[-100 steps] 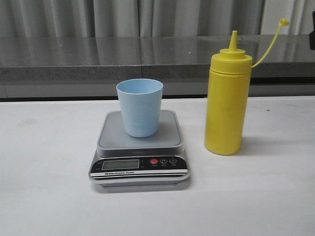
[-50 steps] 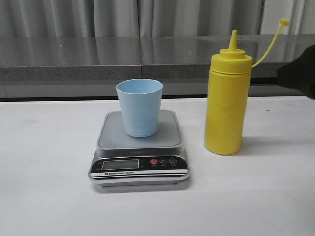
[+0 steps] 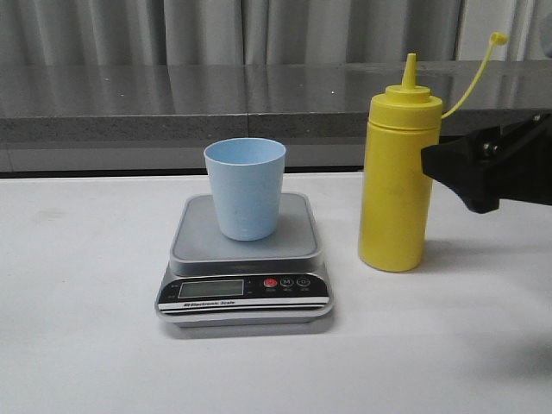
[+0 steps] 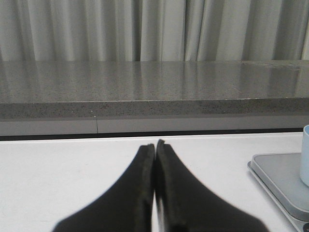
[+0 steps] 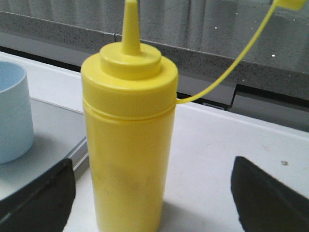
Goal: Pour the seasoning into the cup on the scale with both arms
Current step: 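Reach the right gripper to the yellow squeeze bottle and grasp it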
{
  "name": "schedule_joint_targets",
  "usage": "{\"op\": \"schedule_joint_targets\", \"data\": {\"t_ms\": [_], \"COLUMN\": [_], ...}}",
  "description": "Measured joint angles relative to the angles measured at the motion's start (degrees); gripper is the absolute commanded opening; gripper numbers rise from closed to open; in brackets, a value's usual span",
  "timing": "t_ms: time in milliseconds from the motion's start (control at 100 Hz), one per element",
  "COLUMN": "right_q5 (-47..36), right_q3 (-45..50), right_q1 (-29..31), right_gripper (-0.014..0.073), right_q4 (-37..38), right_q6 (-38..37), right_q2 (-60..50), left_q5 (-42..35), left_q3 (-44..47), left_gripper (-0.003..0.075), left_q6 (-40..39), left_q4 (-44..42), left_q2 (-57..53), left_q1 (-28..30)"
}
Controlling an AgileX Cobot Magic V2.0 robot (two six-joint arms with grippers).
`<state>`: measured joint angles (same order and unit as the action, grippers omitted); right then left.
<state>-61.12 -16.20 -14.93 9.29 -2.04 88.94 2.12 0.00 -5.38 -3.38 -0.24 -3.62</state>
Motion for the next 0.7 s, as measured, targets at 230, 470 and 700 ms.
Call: {"op": "schedule_joint_targets", "data": {"t_ms": [230, 470, 700], "right_q5": [-3.5, -3.6, -4.0], "right_q3": [-0.5, -3.1, -5.8], "right_q1": [0.0, 0.0, 0.0], "right_gripper": [0.0647, 0.0647, 0.0647], "right_q4": [0.1, 1.4, 2.8], "right_q6": [0.0, 0.0, -0.1], "right_q2": [7.8, 11.4, 12.0], "left_q5": [0.0, 0.0, 0.0], "left_q3": [0.0, 0.0, 0.0], "left_gripper": [-0.0020, -0.0020, -0.0020], "left_q6": [0.0, 0.0, 0.0], "left_q4": [0.0, 0.0, 0.0], "left_q2": [0.0, 0.0, 0.0], "left_q1": [0.0, 0.0, 0.0]}}
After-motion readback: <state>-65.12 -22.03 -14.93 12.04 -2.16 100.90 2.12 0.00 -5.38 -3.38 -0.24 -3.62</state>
